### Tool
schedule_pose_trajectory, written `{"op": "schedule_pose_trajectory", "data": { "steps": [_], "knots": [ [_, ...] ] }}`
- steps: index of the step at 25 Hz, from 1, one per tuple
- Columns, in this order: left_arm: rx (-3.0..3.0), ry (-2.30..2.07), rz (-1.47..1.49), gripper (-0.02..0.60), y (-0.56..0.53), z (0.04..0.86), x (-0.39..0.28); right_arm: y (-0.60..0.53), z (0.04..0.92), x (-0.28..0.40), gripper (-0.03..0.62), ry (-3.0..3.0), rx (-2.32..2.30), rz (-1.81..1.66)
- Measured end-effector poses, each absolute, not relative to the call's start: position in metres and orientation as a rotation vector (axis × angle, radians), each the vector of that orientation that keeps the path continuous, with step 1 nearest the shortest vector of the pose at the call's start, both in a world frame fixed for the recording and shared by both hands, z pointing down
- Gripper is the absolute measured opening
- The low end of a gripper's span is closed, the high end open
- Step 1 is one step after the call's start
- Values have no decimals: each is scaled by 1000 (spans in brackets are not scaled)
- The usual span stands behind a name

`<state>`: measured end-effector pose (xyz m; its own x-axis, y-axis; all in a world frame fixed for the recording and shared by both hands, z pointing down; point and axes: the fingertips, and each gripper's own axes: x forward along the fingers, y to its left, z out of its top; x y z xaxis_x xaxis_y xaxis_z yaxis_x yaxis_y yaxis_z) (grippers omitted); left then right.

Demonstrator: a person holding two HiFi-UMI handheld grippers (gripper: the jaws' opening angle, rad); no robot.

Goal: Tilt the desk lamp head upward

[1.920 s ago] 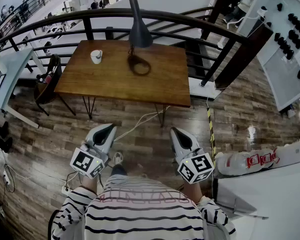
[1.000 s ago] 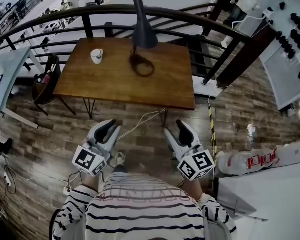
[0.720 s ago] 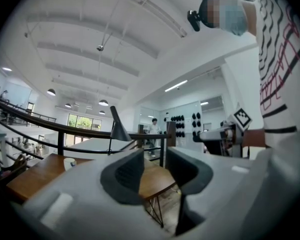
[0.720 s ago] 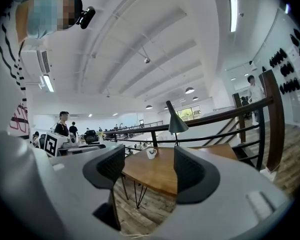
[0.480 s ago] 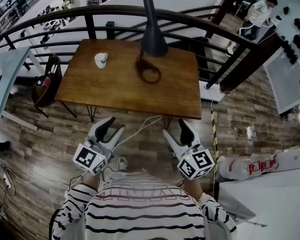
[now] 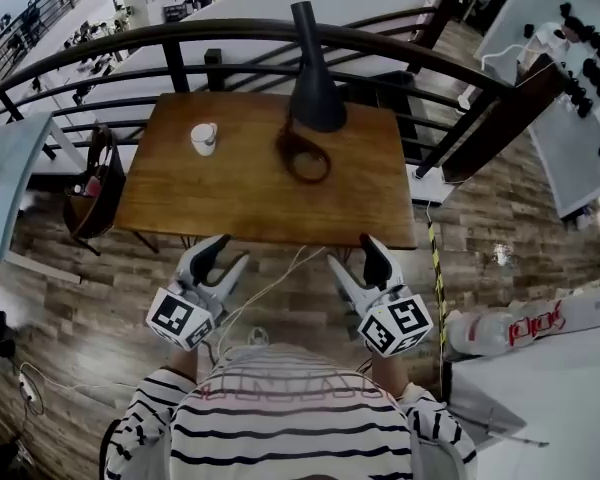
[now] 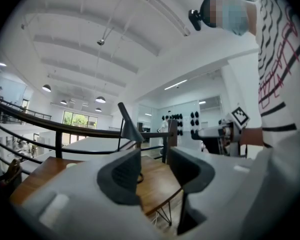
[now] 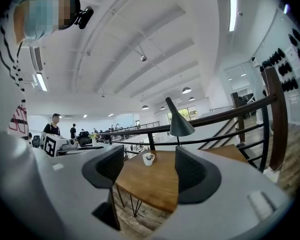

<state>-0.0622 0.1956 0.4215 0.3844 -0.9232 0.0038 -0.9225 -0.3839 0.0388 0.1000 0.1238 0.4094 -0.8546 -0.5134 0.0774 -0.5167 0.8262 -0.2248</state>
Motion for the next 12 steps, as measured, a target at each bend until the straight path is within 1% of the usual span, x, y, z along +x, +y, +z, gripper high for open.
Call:
{"op": "schedule_pose_trajectory", "data": {
  "steps": [12],
  "knots": [
    [2680,-1548,-15,172,146,428,-115,99,417,61,310,-2927,1058,413]
  ]
}}
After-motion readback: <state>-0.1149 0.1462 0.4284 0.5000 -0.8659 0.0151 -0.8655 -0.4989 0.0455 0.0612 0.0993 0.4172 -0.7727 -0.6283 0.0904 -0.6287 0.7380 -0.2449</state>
